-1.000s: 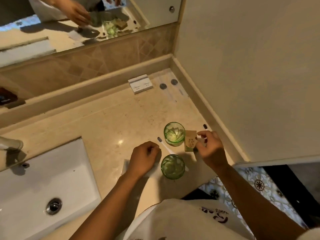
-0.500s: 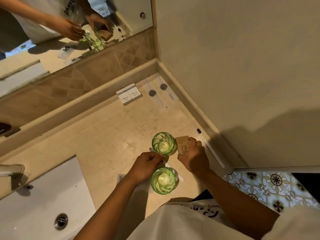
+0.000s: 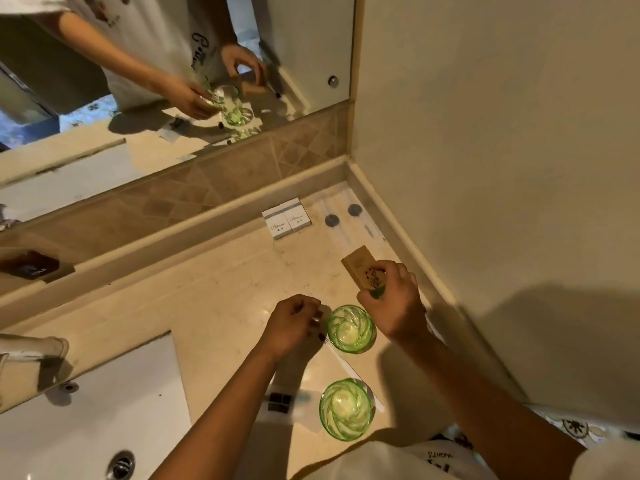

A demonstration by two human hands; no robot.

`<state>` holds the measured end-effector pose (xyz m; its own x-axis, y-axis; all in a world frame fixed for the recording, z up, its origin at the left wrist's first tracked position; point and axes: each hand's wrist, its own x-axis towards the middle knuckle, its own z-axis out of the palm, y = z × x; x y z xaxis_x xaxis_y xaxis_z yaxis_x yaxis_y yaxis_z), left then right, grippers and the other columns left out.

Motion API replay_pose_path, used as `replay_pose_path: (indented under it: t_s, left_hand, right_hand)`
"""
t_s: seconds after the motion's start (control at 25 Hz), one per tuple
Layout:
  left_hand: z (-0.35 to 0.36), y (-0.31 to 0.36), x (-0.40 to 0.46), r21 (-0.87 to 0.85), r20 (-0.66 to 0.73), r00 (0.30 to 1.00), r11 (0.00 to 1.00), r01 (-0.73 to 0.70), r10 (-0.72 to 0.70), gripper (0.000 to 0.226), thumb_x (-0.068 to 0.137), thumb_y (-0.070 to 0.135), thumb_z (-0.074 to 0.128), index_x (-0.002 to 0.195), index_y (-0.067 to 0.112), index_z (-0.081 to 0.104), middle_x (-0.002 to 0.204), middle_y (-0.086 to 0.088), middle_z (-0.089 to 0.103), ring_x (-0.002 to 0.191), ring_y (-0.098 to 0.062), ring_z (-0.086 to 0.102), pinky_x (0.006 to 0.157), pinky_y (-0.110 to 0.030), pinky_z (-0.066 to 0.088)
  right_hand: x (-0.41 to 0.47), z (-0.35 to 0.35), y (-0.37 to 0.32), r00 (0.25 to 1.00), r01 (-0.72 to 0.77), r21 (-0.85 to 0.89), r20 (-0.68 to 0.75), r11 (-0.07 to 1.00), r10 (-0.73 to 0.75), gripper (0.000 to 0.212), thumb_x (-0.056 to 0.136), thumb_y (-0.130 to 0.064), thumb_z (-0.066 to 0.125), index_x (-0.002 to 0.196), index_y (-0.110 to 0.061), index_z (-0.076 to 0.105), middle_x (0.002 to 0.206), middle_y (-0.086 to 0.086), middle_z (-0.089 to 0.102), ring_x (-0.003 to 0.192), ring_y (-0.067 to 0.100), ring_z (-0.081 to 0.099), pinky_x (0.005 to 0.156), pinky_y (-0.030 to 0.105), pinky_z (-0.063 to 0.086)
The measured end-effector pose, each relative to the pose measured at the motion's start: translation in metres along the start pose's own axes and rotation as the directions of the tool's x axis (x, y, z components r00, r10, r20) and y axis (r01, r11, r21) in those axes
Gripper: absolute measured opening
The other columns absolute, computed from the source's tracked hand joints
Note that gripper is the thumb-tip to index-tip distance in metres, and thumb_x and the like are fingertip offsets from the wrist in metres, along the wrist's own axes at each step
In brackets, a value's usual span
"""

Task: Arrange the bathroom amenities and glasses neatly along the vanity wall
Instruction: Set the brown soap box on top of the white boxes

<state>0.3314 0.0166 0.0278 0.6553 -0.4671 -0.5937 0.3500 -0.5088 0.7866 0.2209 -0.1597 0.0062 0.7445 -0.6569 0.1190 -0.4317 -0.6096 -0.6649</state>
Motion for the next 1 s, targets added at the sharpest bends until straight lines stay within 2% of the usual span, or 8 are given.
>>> replay_pose_path:
  t_s: [0.2, 0.36, 0.44, 0.56, 0.68, 0.8, 0.88, 1.0]
  left_hand:
    - [-0.015, 0.051, 0.03, -0.325, -0.063, 0.998, 0.946, -0.025, 0.005, 0.026, 0.103, 0.024, 0.054, 0.112, 0.0, 0.062, 0.092, -0.021, 0.071, 0.057, -0.019, 0.072, 0.048, -0.026, 0.055]
    - [-0.033, 0.063, 0.065, -0.314, -0.164, 0.987, 0.948, -0.049, -0.003, 0.021, 0.097, 0.007, 0.062, 0.116, 0.0, 0.061, 0.095, -0.022, 0.069, 0.053, -0.016, 0.07, 0.047, -0.024, 0.055]
    - [-0.043, 0.066, 0.081, -0.351, -0.203, 0.978, 0.936, -0.035, -0.039, 0.021, 0.095, 0.004, 0.063, 0.116, 0.004, 0.062, 0.092, -0.019, 0.072, 0.056, -0.019, 0.072, 0.048, -0.025, 0.056]
    - [-0.053, 0.067, 0.108, -0.39, -0.277, 0.957, 0.92, -0.03, -0.086, 0.026, 0.093, 0.004, 0.066, 0.118, 0.008, 0.06, 0.096, -0.018, 0.075, 0.063, -0.024, 0.074, 0.053, -0.027, 0.059]
    - [-0.061, 0.065, 0.134, -0.369, -0.329, 0.938, 0.929, -0.024, -0.107, 0.027, 0.094, 0.006, 0.066, 0.12, 0.007, 0.063, 0.099, -0.017, 0.076, 0.07, -0.029, 0.074, 0.072, -0.043, 0.065]
    - [-0.068, 0.064, 0.16, -0.275, -0.362, 0.929, 0.961, -0.034, -0.071, 0.028, 0.096, 0.009, 0.056, 0.112, 0.022, 0.075, 0.097, -0.007, 0.078, 0.077, -0.029, 0.072, 0.081, -0.052, 0.062]
    - [-0.072, 0.062, 0.176, -0.172, -0.383, 0.923, 0.985, -0.033, -0.036, 0.038, 0.089, 0.018, 0.051, 0.09, 0.044, 0.079, 0.098, -0.002, 0.078, 0.086, -0.026, 0.073, 0.084, -0.051, 0.061]
    - [-0.074, 0.06, 0.192, -0.123, -0.429, 0.903, 0.992, -0.031, -0.025, 0.033, 0.09, 0.018, 0.052, 0.102, 0.032, 0.08, 0.103, -0.002, 0.078, 0.094, -0.024, 0.074, 0.089, -0.046, 0.06]
  right_hand:
    - [0.053, 0.013, -0.029, 0.909, 0.237, 0.101, 0.328, 0.966, -0.257, 0.053, 0.075, -0.027, 0.069, 0.125, -0.018, 0.058, 0.118, -0.002, 0.06, 0.101, 0.017, 0.053, 0.086, 0.037, 0.054]
    - [0.087, 0.043, -0.034, 0.86, 0.411, 0.153, 0.263, 0.899, -0.438, 0.049, 0.076, -0.019, 0.068, 0.122, -0.003, 0.062, 0.118, 0.009, 0.06, 0.099, 0.022, 0.057, 0.079, 0.035, 0.056]
    - [0.103, 0.061, -0.038, 0.894, 0.324, 0.199, 0.255, 0.925, -0.368, 0.054, 0.078, -0.018, 0.069, 0.129, -0.005, 0.056, 0.126, 0.011, 0.052, 0.109, 0.023, 0.059, 0.079, 0.03, 0.061]
    - [0.129, 0.088, -0.042, 0.959, 0.033, 0.202, 0.27, 0.979, -0.088, 0.059, 0.079, -0.021, 0.076, 0.132, -0.018, 0.052, 0.133, 0.006, 0.047, 0.111, 0.015, 0.061, 0.075, 0.006, 0.055]
    - [0.15, 0.117, -0.04, 0.952, -0.027, 0.135, 0.306, 0.991, -0.016, 0.05, 0.081, -0.021, 0.076, 0.127, -0.02, 0.056, 0.124, 0.004, 0.055, 0.104, 0.014, 0.063, 0.07, -0.003, 0.045]
    - [0.171, 0.135, -0.041, 0.963, -0.026, 0.168, 0.27, 0.985, -0.02, 0.043, 0.08, -0.013, 0.073, 0.121, -0.018, 0.06, 0.119, 0.004, 0.06, 0.105, 0.018, 0.062, 0.078, 0.008, 0.051]
    - [0.184, 0.147, -0.041, 0.97, -0.015, 0.194, 0.242, 0.981, -0.033, 0.041, 0.08, -0.01, 0.072, 0.119, -0.018, 0.062, 0.119, 0.004, 0.061, 0.105, 0.021, 0.064, 0.086, 0.028, 0.058]
    - [0.197, 0.163, -0.039, 0.972, -0.019, 0.179, 0.236, 0.984, -0.024, 0.04, 0.082, -0.011, 0.072, 0.12, -0.022, 0.062, 0.12, 0.001, 0.062, 0.106, 0.018, 0.064, 0.091, 0.042, 0.058]
